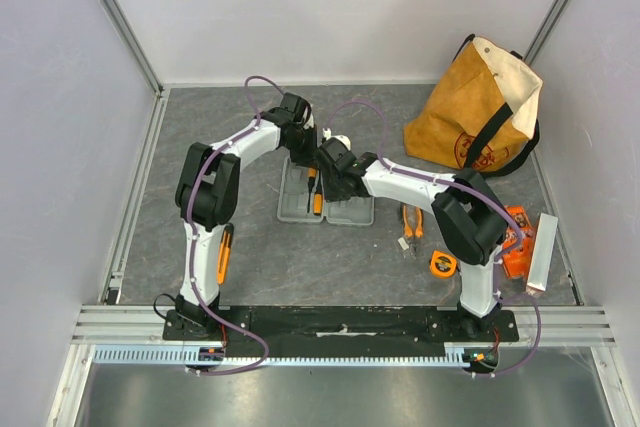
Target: Pack the tool kit
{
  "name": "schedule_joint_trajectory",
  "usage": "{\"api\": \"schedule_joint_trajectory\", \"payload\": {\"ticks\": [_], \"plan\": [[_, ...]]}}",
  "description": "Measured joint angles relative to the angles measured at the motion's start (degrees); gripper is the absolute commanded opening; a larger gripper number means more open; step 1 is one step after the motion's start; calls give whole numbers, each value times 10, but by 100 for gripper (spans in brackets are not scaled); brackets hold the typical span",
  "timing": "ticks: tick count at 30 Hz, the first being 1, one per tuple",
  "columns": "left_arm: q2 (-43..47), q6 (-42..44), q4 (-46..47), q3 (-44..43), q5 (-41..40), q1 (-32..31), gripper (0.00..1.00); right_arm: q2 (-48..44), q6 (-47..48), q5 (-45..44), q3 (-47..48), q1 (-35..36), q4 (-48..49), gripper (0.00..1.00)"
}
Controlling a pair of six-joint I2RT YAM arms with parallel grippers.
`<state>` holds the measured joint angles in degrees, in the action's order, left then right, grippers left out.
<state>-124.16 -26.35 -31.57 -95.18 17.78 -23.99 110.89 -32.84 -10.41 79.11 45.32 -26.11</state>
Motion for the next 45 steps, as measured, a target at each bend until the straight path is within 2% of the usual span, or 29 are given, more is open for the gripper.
{"api": "schedule_joint_trajectory", "payload": {"ticks": [4,14,18,21,24,28,36,38,40,42,45], "plan": [[-5,0,-5,0,1,-2,2,2,1,-1,0,0,0,24],[-5,0,-14,0,1,-7,3,3,-5,-13,0,0,0,25],[-5,0,-14,0,0,-8,25,4,-6,-16,0,0,0,25],[-3,-2,-15,0,0,-8,36,4,-7,-20,0,0,0,25],[3,-3,-16,0,0,-9,40,3,-7,-23,0,0,0,25],[9,-3,-21,0,-3,-11,40,-2,-12,-31,-1,0,0,24],[56,-4,-30,7,-13,-12,28,-23,-30,-52,-1,0,0,21],[80,-5,-30,20,-15,-12,27,-32,-34,-56,-1,-3,0,20],[117,-8,-18,51,-19,-12,34,-39,-37,-57,-1,-6,1,19],[165,-14,-2,108,-24,-12,39,-40,-38,-56,2,-13,2,19],[241,-35,32,214,-27,-13,39,-29,-40,-50,27,-27,0,18]]}}
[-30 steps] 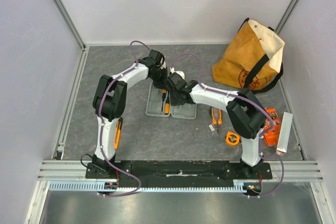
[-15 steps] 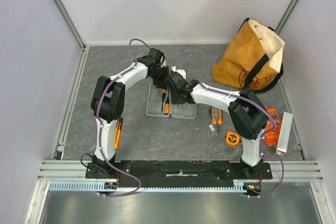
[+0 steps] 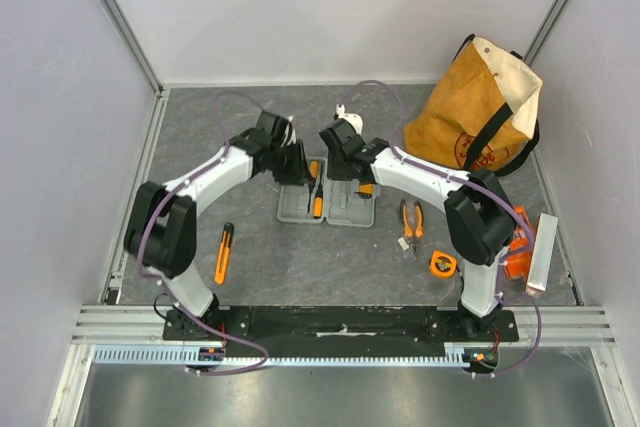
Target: Pack the tool kit
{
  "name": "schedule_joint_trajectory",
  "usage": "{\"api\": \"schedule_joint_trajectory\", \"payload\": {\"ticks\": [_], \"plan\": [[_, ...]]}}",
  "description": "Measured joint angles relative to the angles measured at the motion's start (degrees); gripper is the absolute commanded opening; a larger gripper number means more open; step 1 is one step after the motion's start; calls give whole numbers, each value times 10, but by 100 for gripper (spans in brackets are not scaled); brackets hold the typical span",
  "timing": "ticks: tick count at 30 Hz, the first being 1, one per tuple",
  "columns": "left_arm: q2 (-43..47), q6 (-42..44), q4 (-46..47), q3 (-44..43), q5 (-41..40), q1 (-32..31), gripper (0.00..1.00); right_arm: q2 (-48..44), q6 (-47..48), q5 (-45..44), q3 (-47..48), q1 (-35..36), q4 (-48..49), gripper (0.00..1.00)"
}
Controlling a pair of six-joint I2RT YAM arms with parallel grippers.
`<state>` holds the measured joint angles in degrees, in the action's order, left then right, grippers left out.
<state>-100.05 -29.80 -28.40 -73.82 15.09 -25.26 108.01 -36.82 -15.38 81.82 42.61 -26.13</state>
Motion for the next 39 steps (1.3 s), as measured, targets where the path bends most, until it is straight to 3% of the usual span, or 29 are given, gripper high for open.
{"api": "schedule_joint_trajectory", "payload": {"ticks": [4,8,19,32,39], "plan": [[57,-34,37,107,6,-7,39,39,2,14,63,-16,8,18],[59,-63,54,147,16,-24,34,85,4,31,118,-26,17,18],[23,-81,57,129,-6,-53,23,156,3,59,146,-27,17,16],[-2,-81,50,124,-26,-63,20,177,-2,49,151,-33,20,8],[-10,-81,49,117,-24,-64,10,177,-5,43,152,-35,21,0]]}}
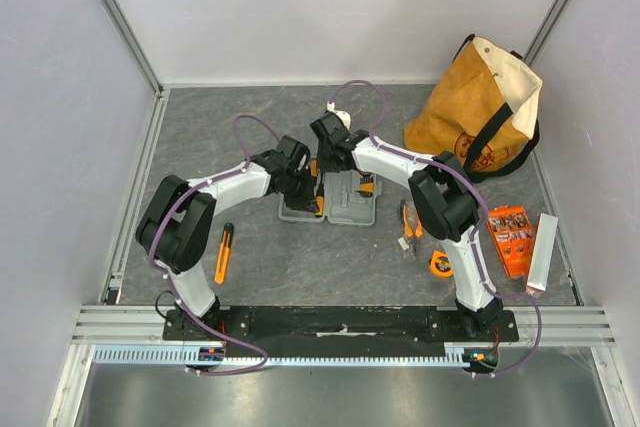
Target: Pack the tool kit
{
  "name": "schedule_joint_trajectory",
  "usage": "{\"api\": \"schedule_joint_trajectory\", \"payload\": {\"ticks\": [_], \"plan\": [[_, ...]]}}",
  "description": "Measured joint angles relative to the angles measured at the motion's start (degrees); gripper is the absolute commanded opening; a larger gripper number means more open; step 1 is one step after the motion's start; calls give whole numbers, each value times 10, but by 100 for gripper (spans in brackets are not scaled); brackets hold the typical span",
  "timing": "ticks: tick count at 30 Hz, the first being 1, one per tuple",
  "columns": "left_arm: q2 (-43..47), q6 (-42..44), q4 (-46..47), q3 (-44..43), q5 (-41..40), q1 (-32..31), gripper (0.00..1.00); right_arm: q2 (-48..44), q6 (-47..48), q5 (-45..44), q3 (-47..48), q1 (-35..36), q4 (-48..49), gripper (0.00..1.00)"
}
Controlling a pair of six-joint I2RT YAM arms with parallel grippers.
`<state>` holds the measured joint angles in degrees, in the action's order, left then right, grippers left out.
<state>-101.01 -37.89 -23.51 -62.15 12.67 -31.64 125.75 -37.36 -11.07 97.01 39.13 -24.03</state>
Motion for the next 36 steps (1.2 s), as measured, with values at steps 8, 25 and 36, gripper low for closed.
{"api": "schedule_joint_trajectory", "payload": {"ticks": [8,25,36], "plan": [[-12,0,-2,-12,7,0,7,1,-10,-15,0,-1,-1,0],[-25,0,-6,-26,11,-4,2,7,-68,-28,0,-3,-6,0],[-34,-2,-3,-32,23,-4,2,14,-87,-30,4,-5,-9,0]]}}
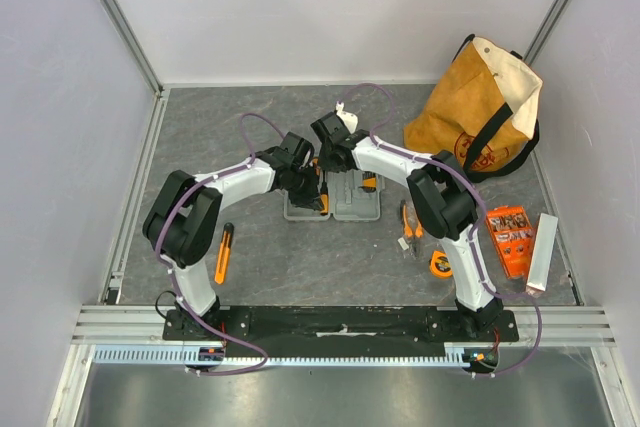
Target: Pack the tool kit
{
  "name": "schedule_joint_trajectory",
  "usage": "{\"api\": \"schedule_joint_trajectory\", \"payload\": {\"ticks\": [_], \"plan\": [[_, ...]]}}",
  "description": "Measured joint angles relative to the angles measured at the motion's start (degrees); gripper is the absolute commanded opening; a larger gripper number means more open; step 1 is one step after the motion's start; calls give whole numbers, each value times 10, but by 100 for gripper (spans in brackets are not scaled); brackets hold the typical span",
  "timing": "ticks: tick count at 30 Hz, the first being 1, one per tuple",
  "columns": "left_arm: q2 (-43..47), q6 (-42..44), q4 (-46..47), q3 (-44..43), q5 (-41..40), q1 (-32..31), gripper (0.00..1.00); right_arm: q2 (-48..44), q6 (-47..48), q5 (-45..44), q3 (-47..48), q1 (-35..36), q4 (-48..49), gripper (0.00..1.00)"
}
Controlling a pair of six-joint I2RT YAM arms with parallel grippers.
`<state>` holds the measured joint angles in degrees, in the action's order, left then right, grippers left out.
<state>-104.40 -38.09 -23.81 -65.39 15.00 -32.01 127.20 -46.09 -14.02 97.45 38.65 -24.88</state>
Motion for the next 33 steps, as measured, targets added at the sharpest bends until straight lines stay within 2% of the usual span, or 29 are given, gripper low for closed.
{"api": "schedule_joint_trajectory", "payload": {"ticks": [7,10,15,18,21,24,28,29,33], "plan": [[1,-1,-10,-7,-5,0,10,-1,2,-1,5,0,-5,0],[2,0,-24,-17,-19,-5,19,-2,4,-2,10,-1,-12,1],[35,0,-46,-19,-47,-6,29,-22,12,-3,9,-8,-23,19],[89,0,-44,-19,-60,-6,35,-64,21,-5,8,-19,-25,35],[150,0,-39,-24,-75,-6,44,-125,30,-8,-8,-34,-18,44],[194,4,-30,-26,-90,-2,56,-201,40,-14,-52,-52,-14,48],[222,29,-29,-24,-107,8,84,-281,53,-42,-132,-80,-28,49],[228,39,-28,-21,-111,12,88,-296,55,-48,-152,-87,-37,49],[255,70,-19,3,-126,25,89,-347,57,-67,-260,-124,-74,49]]}}
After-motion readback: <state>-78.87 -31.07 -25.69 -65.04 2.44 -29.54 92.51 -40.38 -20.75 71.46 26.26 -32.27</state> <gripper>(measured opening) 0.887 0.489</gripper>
